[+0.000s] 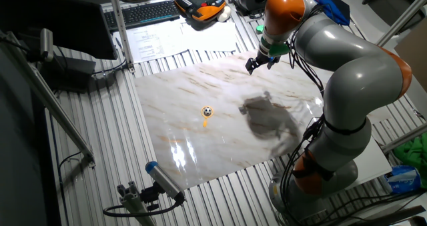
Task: Remove the bubble ring from the ball
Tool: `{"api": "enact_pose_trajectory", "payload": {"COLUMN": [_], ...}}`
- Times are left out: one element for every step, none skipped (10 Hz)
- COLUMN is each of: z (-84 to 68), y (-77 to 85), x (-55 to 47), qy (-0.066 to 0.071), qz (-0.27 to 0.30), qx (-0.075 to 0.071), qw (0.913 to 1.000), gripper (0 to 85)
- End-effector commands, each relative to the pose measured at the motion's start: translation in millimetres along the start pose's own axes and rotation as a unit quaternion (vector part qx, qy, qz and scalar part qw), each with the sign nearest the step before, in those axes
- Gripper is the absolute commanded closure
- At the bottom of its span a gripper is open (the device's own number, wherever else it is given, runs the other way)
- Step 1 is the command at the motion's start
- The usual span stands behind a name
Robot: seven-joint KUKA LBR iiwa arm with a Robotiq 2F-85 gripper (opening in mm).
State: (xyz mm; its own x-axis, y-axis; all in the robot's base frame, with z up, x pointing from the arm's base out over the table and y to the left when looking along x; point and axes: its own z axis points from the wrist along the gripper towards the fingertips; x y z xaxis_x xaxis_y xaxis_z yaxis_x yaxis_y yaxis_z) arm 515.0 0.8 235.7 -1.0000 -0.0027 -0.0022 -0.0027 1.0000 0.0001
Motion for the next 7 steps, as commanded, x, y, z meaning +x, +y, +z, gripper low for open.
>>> {"api": "enact_pose_trajectory", "payload": {"z": [-0.2, -2.3, -3.8, -5.0, -6.1, -8.3, -11.5], "y": [0.0, 0.5, 1.7, 2.6, 4.2, 7.1, 11.1], "x": [0.2, 0.2, -0.4, -0.2, -0.5, -0.9, -1.1], "qy": [0.006, 0.005, 0.004, 0.003, 0.003, 0.003, 0.003], "qz": [0.080, 0.072, 0.072, 0.073, 0.073, 0.075, 0.081], "qx": [-0.022, -0.023, -0.021, -0.018, -0.009, -0.005, -0.006], "qw": [0.9965, 0.9971, 0.9972, 0.9972, 0.9973, 0.9971, 0.9967], "gripper": [85.0, 85.0, 85.0, 85.0, 85.0, 85.0, 85.0]}}
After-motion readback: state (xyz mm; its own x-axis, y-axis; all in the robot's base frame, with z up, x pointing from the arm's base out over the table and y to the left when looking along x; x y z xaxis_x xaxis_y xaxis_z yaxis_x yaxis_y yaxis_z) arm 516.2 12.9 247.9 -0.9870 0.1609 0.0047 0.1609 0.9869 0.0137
